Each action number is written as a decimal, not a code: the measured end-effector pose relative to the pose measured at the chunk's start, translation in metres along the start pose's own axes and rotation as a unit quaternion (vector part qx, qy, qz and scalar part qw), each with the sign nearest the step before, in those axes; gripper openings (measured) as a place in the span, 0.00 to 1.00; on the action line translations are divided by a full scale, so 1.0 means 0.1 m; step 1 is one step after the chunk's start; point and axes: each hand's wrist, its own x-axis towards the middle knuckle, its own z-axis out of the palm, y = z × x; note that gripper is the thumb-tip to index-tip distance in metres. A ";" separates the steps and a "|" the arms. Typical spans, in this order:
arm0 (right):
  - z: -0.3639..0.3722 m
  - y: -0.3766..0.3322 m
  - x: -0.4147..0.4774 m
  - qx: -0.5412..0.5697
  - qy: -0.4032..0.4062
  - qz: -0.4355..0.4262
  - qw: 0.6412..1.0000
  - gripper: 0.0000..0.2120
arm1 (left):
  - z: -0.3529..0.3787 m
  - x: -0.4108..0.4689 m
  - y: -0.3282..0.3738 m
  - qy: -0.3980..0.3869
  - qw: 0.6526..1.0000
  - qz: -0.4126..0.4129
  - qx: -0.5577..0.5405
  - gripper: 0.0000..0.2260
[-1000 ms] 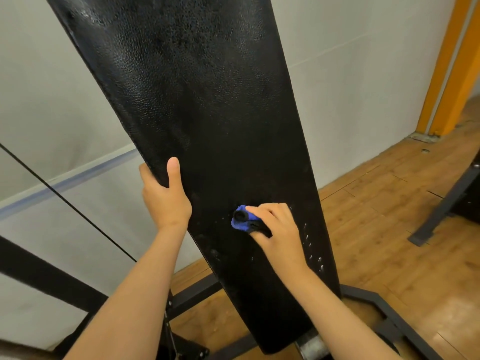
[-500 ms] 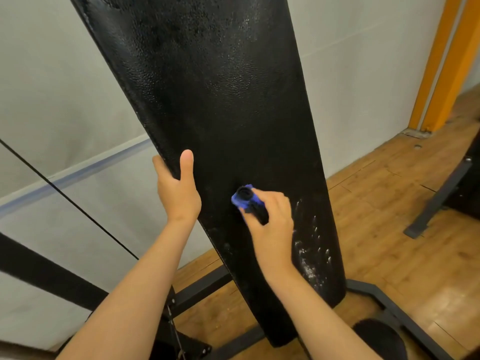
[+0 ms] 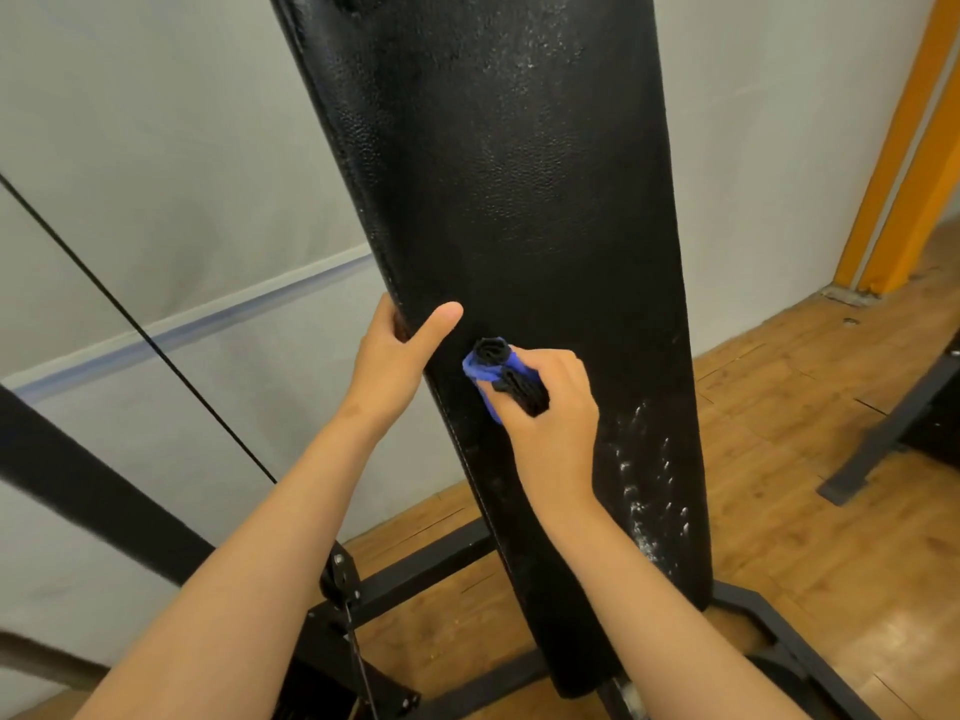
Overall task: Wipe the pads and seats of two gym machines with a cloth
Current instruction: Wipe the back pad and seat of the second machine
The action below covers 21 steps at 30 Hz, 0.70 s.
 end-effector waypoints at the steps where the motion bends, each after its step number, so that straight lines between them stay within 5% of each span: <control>1: 0.03 -0.03 0.02 -0.006 0.005 -0.005 1.000 0.11 | -0.01 0.01 0.00 -0.005 1.000 -0.002 0.002 0.32; 7: 0.13 0.08 -0.27 -0.057 -0.062 -0.027 0.996 0.12 | -0.02 -0.01 0.02 0.003 1.000 -0.005 0.003 0.30; 10: 0.09 0.23 -0.50 -0.086 -0.095 -0.018 0.992 0.13 | 0.03 -0.07 -0.01 0.026 0.999 -0.009 0.020 0.20; 14: -0.10 0.37 -0.48 -0.075 -0.044 0.020 0.996 0.08 | 0.20 -0.18 0.00 0.092 0.996 -0.010 0.005 0.09; 21: -0.05 0.31 -0.41 -0.052 0.043 0.103 0.992 0.09 | 0.41 -0.24 -0.01 0.134 0.991 0.012 -0.010 0.14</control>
